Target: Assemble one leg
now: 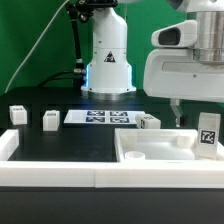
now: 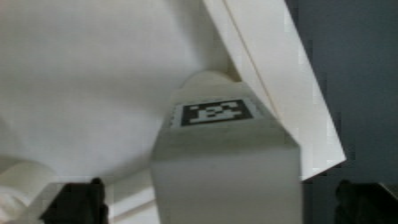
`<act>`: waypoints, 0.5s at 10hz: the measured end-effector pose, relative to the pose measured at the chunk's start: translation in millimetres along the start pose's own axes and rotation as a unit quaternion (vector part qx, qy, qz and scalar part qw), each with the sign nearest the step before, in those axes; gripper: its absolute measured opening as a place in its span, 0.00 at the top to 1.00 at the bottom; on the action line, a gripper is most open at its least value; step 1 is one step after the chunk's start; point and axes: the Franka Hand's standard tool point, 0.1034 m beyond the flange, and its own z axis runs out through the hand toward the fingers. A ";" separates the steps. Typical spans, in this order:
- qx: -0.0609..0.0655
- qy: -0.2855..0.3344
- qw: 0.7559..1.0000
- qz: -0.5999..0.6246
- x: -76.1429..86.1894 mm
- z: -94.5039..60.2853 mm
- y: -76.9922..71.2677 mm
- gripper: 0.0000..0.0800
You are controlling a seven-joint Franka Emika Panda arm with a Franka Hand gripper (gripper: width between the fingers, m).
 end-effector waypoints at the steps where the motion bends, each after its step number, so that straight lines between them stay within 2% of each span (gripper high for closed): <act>1: 0.000 0.000 1.000 0.005 -0.2 0.0 -0.3 0.19; 2: 0.000 0.000 1.000 0.005 0.0 0.0 -0.1 0.35; 3: 0.000 0.000 1.000 0.012 -0.1 0.0 -0.2 0.35; 4: 0.000 0.000 1.000 0.018 -0.1 0.0 -0.2 0.52; 5: 0.001 0.000 1.000 0.023 0.0 0.0 -0.2 0.64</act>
Offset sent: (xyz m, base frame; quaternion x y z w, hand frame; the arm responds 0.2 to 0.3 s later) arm 0.0000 0.0000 0.0000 0.0000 0.0000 0.0799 0.9968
